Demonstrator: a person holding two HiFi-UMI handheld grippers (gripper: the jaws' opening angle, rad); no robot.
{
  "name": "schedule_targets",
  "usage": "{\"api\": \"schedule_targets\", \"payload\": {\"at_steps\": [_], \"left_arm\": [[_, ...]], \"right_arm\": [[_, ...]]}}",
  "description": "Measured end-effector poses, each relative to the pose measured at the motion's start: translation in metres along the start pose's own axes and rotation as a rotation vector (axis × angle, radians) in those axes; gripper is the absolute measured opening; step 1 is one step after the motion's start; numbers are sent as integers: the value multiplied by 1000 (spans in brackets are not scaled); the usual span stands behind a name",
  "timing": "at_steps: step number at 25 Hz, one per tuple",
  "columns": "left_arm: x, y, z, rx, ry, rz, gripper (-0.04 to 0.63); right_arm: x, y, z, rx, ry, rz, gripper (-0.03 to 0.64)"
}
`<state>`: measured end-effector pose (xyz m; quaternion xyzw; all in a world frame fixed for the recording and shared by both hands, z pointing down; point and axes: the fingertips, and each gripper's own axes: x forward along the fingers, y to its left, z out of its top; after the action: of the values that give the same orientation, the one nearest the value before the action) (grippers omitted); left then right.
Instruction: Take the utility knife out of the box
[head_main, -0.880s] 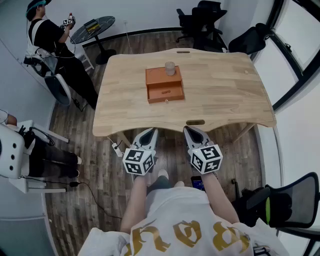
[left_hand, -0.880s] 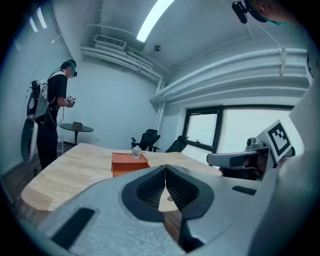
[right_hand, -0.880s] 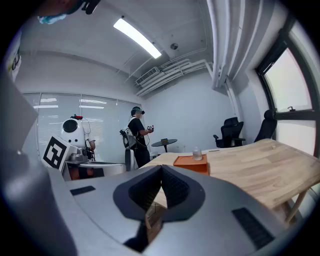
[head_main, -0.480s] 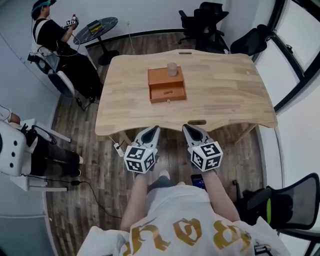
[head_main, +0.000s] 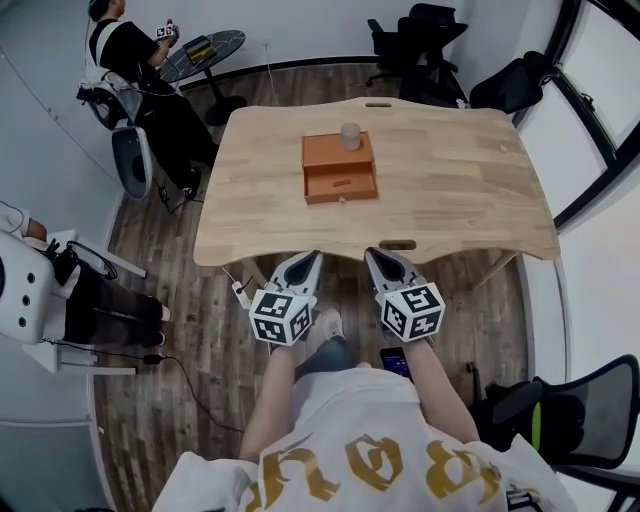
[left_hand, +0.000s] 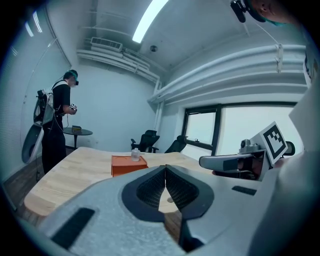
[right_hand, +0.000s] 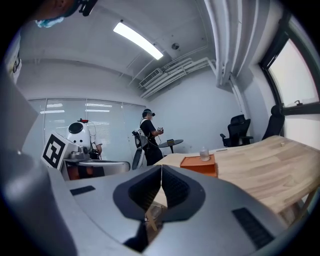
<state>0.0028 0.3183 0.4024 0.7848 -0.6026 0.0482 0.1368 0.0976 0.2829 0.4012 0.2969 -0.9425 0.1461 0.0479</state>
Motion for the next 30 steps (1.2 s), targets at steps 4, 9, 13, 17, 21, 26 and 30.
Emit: {"api": "schedule_targets", "payload": {"at_steps": [4, 9, 13, 17, 21, 26, 30], "left_arm": [[18, 16, 2, -9, 2, 7, 11], [69, 38, 12, -40, 1, -24, 11], [119, 61, 22, -39, 10, -62, 11], [165, 93, 30, -9, 38, -73, 11], [200, 121, 40, 29, 58, -99, 11], [240, 153, 52, 31, 72, -140, 11], [259, 153, 52, 64, 97, -203, 11]], "right_arm": [[17, -19, 1, 12, 8, -19, 12], [54, -50, -3, 47, 48, -31, 12], [94, -79, 2, 54, 72, -47, 12], [140, -113, 10, 74, 105, -78, 12], [184, -136, 18, 97, 116, -104, 12], [222, -149, 34, 79, 96, -126, 12], [228, -167, 34, 101, 93, -176, 12]]}}
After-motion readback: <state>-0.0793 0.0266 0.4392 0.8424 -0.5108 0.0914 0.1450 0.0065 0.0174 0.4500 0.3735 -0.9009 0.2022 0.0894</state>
